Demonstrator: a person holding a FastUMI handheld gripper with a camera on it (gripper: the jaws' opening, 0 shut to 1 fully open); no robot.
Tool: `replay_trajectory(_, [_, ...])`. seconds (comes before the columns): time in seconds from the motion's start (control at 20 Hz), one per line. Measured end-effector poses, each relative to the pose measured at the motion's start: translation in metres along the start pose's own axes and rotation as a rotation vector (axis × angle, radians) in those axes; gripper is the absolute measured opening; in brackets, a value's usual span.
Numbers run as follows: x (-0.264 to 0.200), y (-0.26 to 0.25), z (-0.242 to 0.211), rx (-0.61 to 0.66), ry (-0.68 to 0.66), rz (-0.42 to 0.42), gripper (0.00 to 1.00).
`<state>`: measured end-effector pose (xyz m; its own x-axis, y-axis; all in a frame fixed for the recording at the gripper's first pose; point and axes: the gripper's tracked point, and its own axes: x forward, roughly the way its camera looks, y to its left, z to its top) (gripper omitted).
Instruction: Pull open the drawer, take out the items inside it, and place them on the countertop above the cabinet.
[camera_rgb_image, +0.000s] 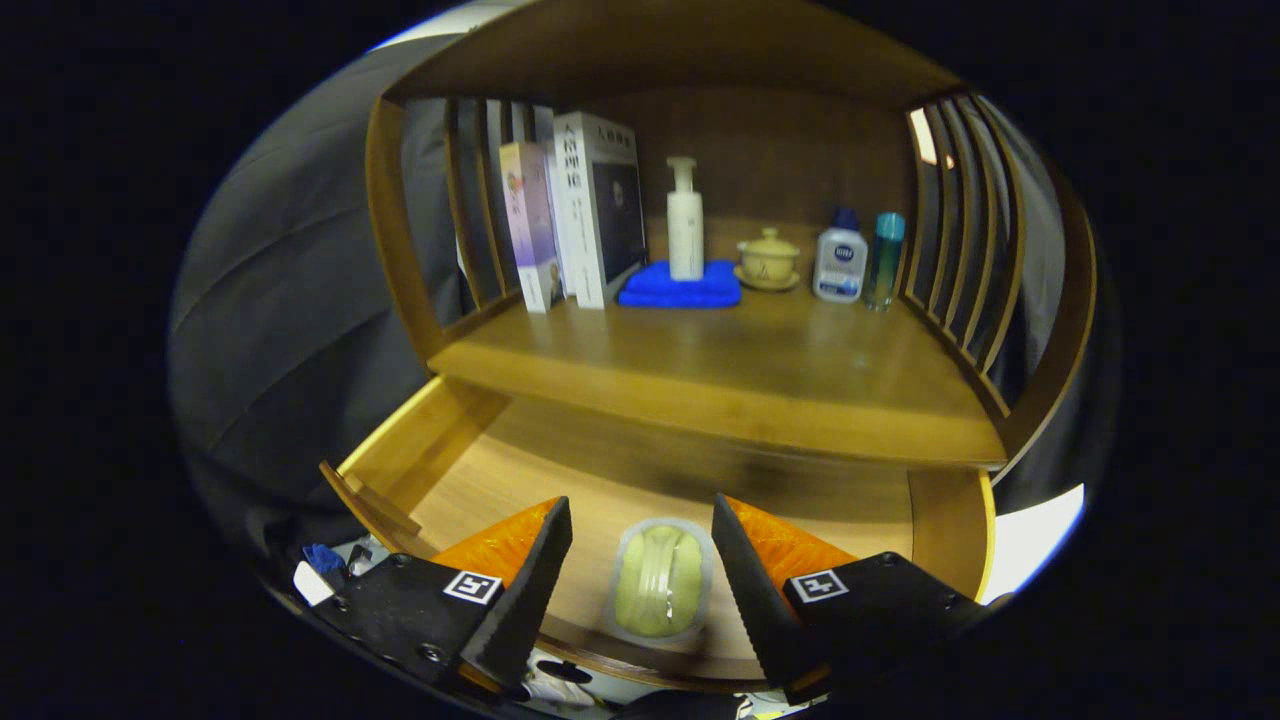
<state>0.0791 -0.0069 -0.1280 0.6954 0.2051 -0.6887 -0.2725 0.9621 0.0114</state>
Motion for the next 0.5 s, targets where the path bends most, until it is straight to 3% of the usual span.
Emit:
replay_trajectory(0.25, [0.028,0.000,-0.014,0.110,0.141,0.027,0.91])
replay_trajectory(0.5, [0.043,0.000,-0.035,0.092,0.249,0.010,0.88])
